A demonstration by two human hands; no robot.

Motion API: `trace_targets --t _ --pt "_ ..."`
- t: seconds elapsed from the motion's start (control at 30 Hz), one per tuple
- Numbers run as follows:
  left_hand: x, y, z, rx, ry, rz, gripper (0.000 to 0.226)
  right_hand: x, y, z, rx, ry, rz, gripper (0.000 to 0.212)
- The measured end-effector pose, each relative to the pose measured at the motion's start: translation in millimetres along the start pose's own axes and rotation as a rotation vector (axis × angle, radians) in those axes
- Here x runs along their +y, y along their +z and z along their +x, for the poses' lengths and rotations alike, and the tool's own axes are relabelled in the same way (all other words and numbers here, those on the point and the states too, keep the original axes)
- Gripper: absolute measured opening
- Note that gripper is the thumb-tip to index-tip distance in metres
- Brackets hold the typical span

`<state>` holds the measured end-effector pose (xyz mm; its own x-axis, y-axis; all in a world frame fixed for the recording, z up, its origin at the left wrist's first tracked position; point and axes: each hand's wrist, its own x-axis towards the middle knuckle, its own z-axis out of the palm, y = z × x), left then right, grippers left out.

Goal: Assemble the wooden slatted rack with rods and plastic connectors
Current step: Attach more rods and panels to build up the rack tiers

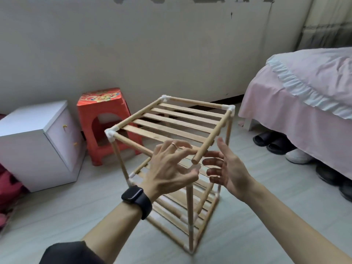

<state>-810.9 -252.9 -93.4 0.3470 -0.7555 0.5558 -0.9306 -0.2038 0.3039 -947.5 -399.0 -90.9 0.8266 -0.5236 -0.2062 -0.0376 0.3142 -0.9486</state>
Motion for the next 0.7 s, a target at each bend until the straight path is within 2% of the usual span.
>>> trace_targets --t 0.1,0.17,0.23,0.3,0.37,0.4,0.47,0.57,0.63,0.7 --pt "-11.5 -4.2 -10.2 -0.037 -0.035 -0.087 0.052 -0.1 16.6 -3.1 -0.119 -0.035 -0.072 0.064" --pt "-17.1 -2.1 -16.9 -0.005 -0.134 -0.138 0.056 2.3 27.5 -2.9 -0.143 -0.041 -0.128 0.058" --pt "-18.4 -0.9 -21.9 0.096 -0.324 -0.301 0.066 5.2 37.0 -0.4 -0.113 -0.032 -0.158 0.057" --pt "-15.5 -5.1 -20.8 0.202 -0.58 -0.62 0.082 7.9 44.2 3.2 -0.071 -0.024 -0.174 0.058" --pt "-13.8 -10.4 -17.1 0.227 -0.79 -0.877 0.093 8.0 49.8 5.7 -0.045 -0.012 -0.149 0.061" --pt "-16.3 -12.4 -15.8 0.213 -0.86 -0.916 0.095 7.2 52.7 6.5 -0.034 -0.009 -0.13 0.062" --pt "-20.4 -16.8 -13.1 0.142 -0.926 -0.913 0.084 4.9 59.0 8.4 0.001 -0.013 -0.11 0.062" --pt "-22.1 -19.3 -10.5 -0.065 -0.93 -0.949 0.05 2.6 70.5 12.4 0.021 -0.016 -0.073 0.06" --pt "-20.3 -21.4 -7.1 -0.182 -0.935 -1.075 0.035 3.8 75.1 16.5 0.033 -0.012 -0.05 0.057" --pt "-19.1 -23.4 -5.9 -0.215 -0.932 -1.258 0.033 7.5 74.5 20.8 0.053 -0.022 -0.044 0.05"
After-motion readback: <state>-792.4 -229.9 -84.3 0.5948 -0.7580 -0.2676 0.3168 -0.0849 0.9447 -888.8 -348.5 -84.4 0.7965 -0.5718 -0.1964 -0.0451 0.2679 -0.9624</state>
